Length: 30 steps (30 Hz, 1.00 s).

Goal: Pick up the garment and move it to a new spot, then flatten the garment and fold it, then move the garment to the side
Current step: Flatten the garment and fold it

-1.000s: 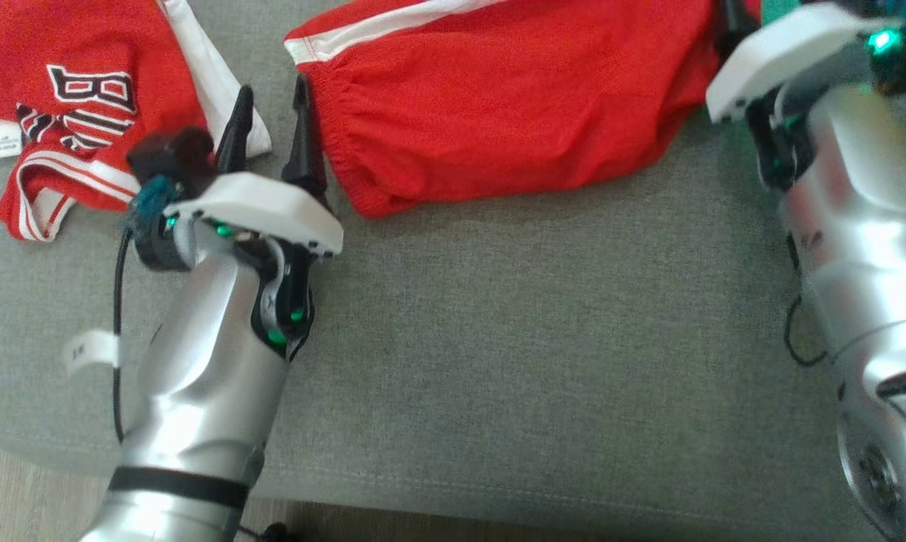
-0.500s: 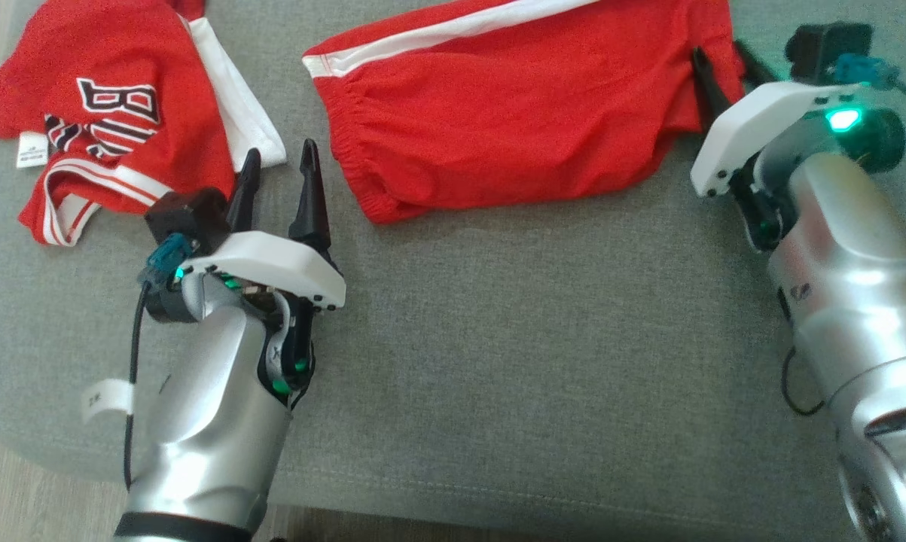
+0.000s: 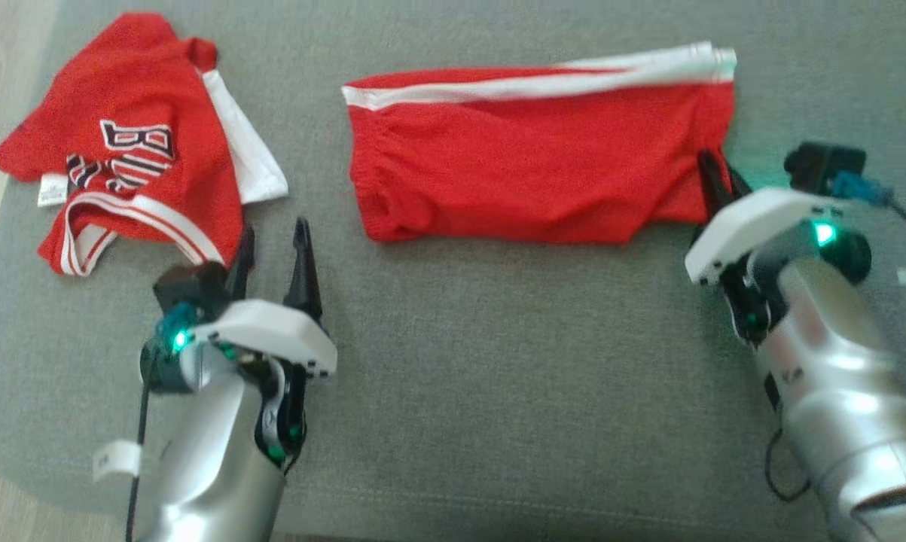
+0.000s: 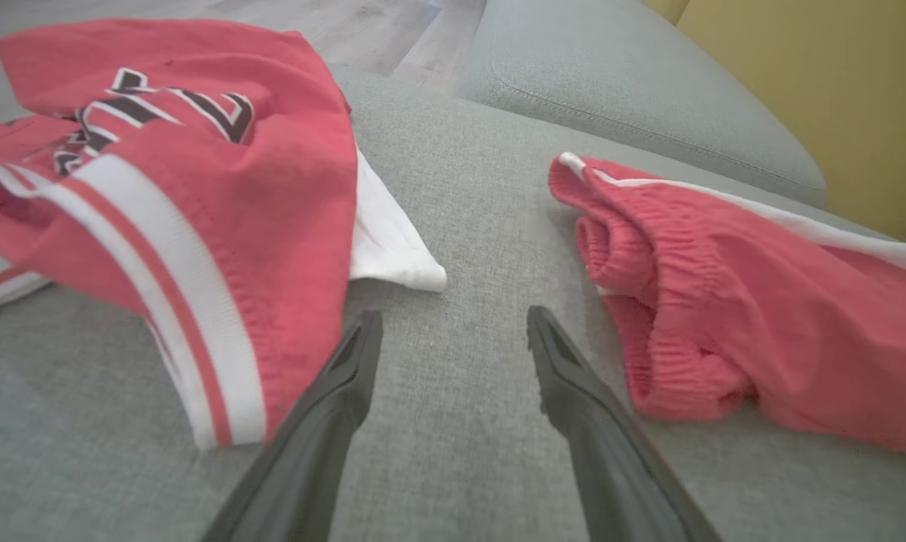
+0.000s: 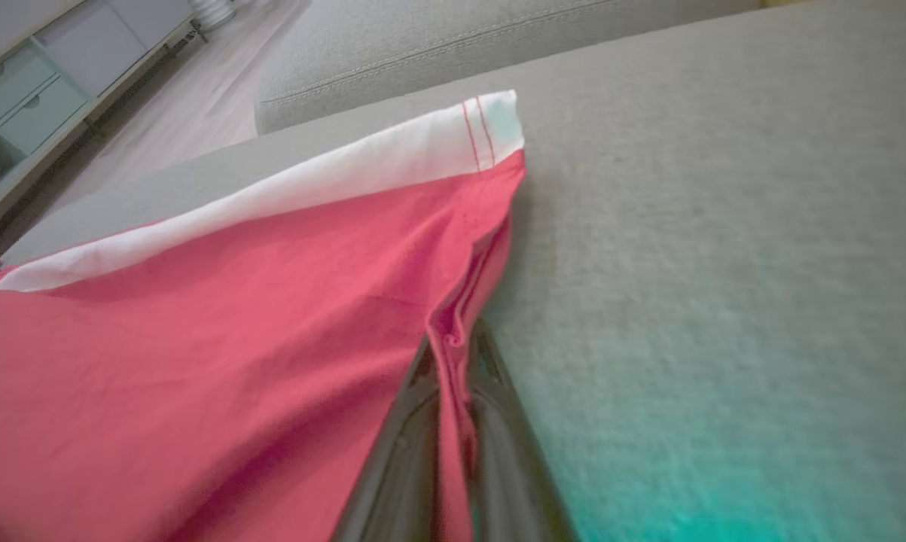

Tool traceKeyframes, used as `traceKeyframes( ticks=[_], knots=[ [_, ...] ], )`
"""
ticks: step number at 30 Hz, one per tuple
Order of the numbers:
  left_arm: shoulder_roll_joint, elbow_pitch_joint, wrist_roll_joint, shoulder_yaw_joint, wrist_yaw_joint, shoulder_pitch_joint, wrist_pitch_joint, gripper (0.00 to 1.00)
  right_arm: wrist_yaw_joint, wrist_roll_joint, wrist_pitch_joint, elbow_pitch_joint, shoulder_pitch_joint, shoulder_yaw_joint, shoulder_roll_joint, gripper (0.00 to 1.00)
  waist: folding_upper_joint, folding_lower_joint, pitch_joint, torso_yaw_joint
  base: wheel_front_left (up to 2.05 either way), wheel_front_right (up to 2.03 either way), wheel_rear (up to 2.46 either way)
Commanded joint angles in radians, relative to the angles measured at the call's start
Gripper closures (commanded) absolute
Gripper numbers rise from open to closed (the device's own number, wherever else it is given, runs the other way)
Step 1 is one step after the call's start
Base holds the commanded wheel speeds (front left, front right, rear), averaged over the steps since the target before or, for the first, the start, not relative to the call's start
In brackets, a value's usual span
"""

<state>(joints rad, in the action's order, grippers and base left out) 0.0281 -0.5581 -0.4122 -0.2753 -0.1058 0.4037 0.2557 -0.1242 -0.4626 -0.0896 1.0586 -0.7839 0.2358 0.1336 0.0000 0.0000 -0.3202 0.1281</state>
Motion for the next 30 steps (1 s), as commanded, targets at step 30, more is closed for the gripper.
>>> traceKeyframes(
  ticks=[30],
  knots=[
    [0.022, 0.045, 0.006, -0.036, 0.026, -0.11, 0.006, 0.0, -0.007, -0.12, 0.176, -0.579, 0.17, 0.245, -0.065, 1.0, 0.0, 0.0, 0.099, 0.127, 0.0, 0.0, 0.0]
  ],
)
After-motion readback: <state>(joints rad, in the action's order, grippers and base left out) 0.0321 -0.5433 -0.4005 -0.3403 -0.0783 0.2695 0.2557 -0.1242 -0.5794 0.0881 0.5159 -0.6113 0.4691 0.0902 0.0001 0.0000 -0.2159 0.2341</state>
